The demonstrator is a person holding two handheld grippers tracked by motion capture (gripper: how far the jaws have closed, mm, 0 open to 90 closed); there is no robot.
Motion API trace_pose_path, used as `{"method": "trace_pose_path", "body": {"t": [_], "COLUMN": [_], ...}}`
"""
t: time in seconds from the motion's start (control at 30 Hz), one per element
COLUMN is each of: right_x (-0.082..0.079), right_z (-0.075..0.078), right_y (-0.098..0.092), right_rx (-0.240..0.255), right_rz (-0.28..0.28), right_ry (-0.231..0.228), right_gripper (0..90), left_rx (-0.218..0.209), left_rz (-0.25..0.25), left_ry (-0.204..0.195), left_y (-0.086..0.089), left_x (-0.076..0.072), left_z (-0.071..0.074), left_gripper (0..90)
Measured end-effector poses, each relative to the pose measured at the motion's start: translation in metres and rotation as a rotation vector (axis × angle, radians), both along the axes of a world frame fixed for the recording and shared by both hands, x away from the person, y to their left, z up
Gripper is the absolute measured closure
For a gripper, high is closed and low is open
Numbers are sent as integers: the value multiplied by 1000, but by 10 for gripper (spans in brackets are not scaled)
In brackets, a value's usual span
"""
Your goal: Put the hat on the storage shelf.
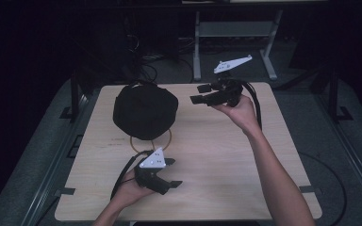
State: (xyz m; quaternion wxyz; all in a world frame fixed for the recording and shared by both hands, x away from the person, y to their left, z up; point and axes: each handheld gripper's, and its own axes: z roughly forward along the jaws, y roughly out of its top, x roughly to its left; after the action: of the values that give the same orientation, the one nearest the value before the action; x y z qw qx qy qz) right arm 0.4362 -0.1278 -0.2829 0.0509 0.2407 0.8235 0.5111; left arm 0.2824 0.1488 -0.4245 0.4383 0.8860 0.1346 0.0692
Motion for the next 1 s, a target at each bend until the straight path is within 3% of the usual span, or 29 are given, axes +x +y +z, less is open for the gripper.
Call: {"method": "trace_pose_path", "body": {"t": [1.0], "right_x": [-26], "right_z": [-38], "right_y": [-66], "right_rx": [-13], "right_rz": [-94], "right_ry": [54], "right_gripper": [361], "left_rx": [3], "left_rz": [0], "left_ry": [1], "left_y": [-1], "left_x": [-1], "left_z": [0], "left_gripper": [212]}}
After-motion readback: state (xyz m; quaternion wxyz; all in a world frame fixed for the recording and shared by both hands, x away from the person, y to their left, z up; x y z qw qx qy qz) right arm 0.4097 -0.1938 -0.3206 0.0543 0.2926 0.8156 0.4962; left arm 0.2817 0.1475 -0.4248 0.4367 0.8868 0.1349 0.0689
